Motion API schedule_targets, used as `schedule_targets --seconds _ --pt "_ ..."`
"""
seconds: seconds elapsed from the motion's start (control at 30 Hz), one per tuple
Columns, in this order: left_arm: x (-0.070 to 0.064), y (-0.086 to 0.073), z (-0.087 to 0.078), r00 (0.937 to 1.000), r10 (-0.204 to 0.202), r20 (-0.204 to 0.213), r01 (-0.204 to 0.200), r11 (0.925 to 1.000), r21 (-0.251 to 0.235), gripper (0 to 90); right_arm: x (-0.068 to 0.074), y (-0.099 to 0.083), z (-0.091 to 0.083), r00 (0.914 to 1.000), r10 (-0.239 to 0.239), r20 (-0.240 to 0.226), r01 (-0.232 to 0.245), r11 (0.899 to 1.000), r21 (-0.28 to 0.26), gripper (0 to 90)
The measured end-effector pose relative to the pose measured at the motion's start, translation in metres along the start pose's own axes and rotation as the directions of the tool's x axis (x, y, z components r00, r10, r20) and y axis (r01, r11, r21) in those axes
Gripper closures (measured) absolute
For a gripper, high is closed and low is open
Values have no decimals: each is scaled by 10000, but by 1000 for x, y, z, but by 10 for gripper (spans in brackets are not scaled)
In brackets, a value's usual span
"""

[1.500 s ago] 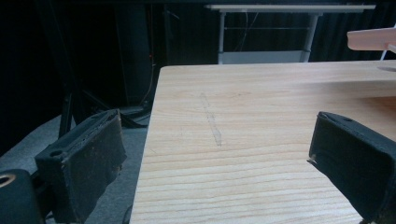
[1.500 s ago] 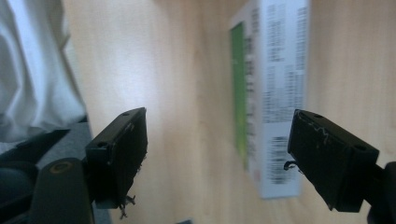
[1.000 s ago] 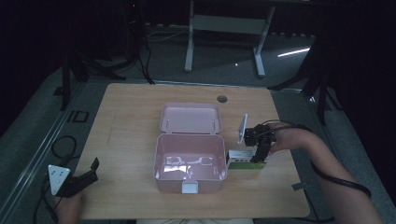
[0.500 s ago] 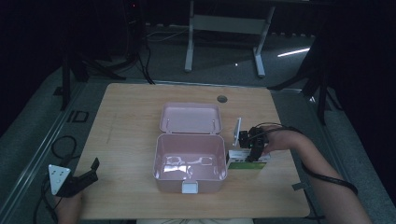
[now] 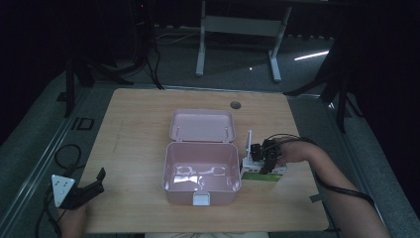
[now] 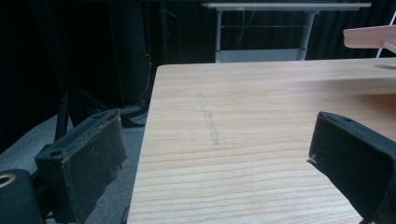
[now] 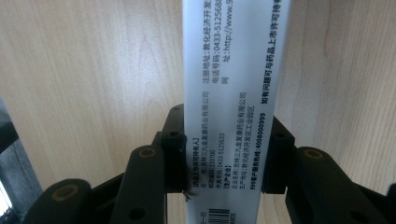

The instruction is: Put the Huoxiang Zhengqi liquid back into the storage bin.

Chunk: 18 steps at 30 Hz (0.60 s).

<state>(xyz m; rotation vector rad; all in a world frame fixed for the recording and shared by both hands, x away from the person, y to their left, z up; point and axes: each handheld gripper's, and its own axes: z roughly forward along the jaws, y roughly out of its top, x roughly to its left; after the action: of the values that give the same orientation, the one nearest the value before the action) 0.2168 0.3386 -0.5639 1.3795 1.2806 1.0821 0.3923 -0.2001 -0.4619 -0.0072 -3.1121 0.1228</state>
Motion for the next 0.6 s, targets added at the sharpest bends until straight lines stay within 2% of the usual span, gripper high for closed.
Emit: schedule_targets --seconds 0.3,0.6 --pt "-1 0 0 10000 47 -23 -47 10000 2 37 7 -4 -13 9982 -338 -488 333 9994 -107 616" --pt "0 0 0 10000 38 -48 -38 10000 -9 37 13 -8 -27 9977 130 -668 -112 9996 264 616"
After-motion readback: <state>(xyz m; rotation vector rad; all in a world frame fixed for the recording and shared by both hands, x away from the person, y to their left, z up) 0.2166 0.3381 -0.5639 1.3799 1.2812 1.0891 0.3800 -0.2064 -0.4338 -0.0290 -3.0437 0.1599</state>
